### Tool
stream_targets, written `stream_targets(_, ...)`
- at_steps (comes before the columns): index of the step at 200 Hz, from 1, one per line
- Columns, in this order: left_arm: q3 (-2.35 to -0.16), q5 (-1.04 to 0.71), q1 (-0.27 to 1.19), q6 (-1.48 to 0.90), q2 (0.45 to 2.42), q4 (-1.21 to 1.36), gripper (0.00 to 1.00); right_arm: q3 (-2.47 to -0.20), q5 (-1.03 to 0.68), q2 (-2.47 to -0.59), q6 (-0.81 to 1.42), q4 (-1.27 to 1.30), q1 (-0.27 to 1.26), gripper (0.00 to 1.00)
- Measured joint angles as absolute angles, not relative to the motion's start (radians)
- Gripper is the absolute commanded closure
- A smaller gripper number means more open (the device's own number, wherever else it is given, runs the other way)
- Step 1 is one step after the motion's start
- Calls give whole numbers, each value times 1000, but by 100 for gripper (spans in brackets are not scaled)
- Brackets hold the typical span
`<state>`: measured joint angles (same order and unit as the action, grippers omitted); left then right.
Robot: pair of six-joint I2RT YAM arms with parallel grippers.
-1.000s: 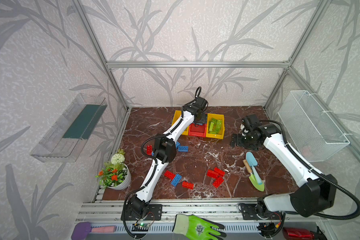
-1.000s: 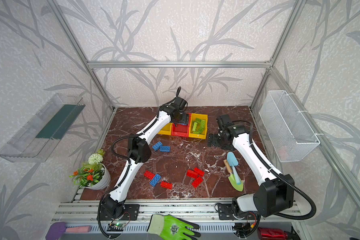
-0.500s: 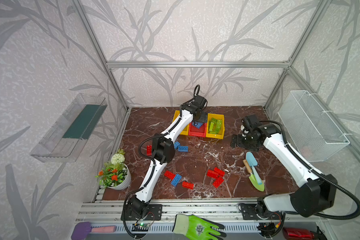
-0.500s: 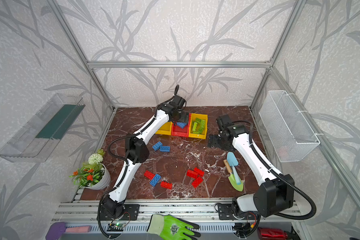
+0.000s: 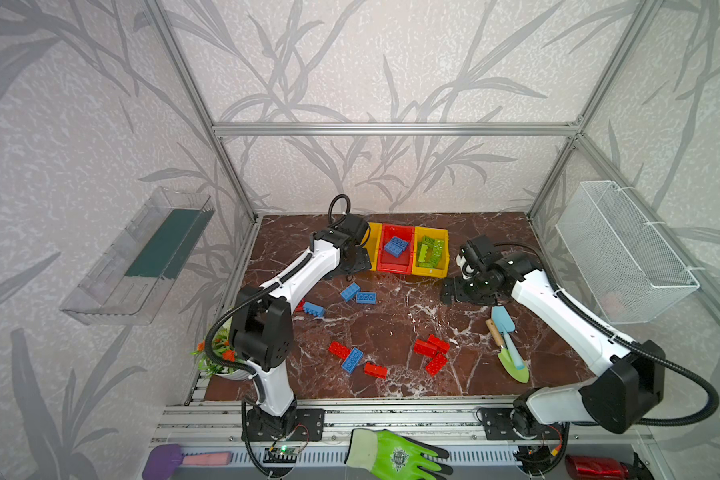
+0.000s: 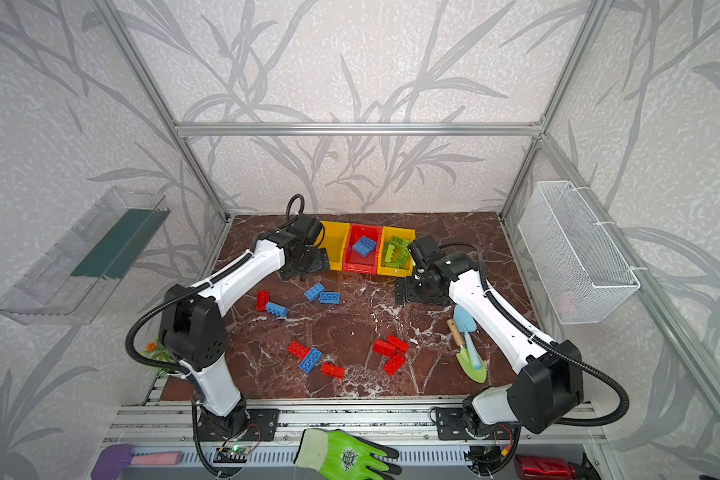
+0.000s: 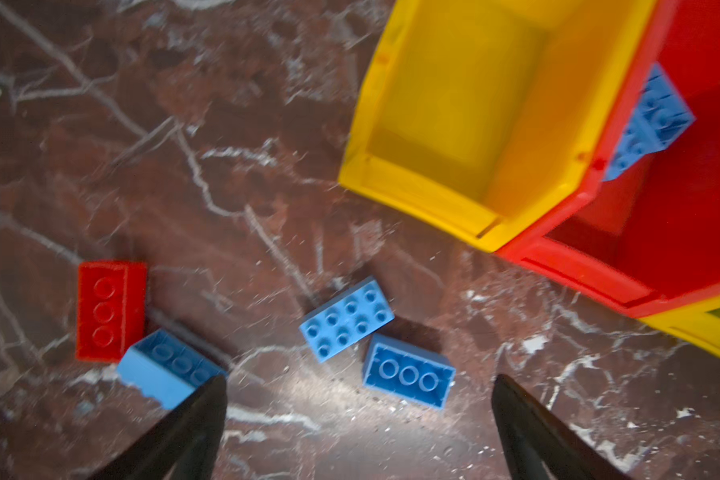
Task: Sort the legos into containers by color
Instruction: 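Move the left gripper back down to the blue bricks beside the bins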
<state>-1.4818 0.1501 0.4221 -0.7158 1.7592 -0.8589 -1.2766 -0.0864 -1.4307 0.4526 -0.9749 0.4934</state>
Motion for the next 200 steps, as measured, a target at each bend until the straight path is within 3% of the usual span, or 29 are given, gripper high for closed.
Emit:
stream_targets(89,-1110,144,416,-955,1424,-816,1,-1328,-107,-1533,457,-966,677,1)
stream_targets(134,-1105,123,416,-1015,1468,-778,1,-1269,-94,-1455,486,-960,694,1)
stream_targets(200,-1249,77,416,-1022,1718,-713,1,-1237,-49,-1378,510,-966,694,1)
